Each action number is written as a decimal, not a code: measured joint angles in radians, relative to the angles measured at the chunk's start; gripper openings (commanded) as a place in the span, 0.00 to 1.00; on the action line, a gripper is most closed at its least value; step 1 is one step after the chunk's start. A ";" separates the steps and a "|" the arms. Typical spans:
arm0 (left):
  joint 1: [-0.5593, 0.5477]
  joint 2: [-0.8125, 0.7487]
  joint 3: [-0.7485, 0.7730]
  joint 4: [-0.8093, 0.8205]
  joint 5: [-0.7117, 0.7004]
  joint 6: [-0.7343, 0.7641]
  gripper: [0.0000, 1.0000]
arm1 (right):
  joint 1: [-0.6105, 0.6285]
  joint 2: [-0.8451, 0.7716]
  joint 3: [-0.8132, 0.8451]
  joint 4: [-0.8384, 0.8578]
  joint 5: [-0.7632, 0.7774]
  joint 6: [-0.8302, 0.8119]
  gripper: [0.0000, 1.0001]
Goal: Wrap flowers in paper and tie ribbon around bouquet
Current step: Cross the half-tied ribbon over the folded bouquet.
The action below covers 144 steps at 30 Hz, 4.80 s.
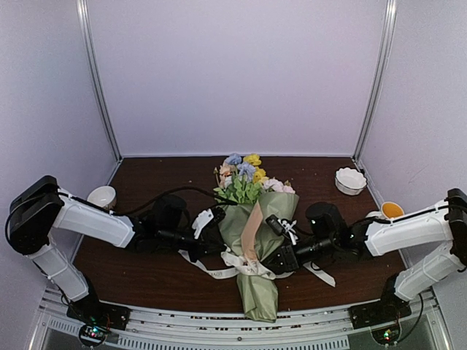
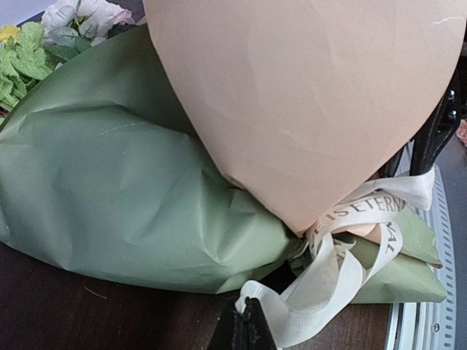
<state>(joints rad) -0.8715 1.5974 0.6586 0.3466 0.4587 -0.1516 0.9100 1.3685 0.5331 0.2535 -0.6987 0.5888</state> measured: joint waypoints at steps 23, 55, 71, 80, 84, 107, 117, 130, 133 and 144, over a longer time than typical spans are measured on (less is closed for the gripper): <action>0.000 0.000 0.008 -0.025 0.011 0.015 0.00 | 0.091 -0.030 0.050 -0.176 0.048 -0.092 0.17; -0.004 -0.248 -0.122 0.018 -0.172 0.044 0.54 | 0.170 -0.042 0.148 -0.196 0.346 -0.026 0.35; -0.108 -0.156 -0.082 -0.086 -0.172 0.185 0.55 | 0.190 0.023 0.134 -0.154 0.396 0.066 0.34; -0.108 -0.086 -0.062 -0.106 -0.171 0.214 0.57 | 0.190 0.020 0.134 -0.163 0.431 0.098 0.02; -0.108 -0.078 -0.059 -0.109 -0.159 0.214 0.59 | 0.190 -0.023 0.112 -0.169 0.434 0.113 0.01; -0.108 0.060 0.039 -0.116 -0.156 0.222 0.57 | 0.191 -0.041 -0.010 -0.201 0.226 0.177 0.27; -0.108 0.060 0.039 -0.112 -0.156 0.222 0.57 | 0.176 -0.186 0.097 -0.476 0.285 0.080 0.40; -0.108 0.059 0.037 -0.108 -0.132 0.222 0.57 | 0.202 -0.232 0.313 -0.644 0.362 -0.247 0.22; -0.107 0.058 0.035 -0.107 -0.118 0.221 0.57 | 0.224 -0.126 0.375 -0.598 0.401 -0.341 0.21; -0.102 0.058 0.035 -0.109 -0.092 0.221 0.57 | 0.236 -0.003 0.307 -0.521 0.476 -0.584 0.21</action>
<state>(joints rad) -0.9737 1.6554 0.6937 0.2379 0.3672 0.0692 1.1461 1.3651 0.8398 -0.2672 -0.2226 0.0048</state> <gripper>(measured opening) 0.567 0.212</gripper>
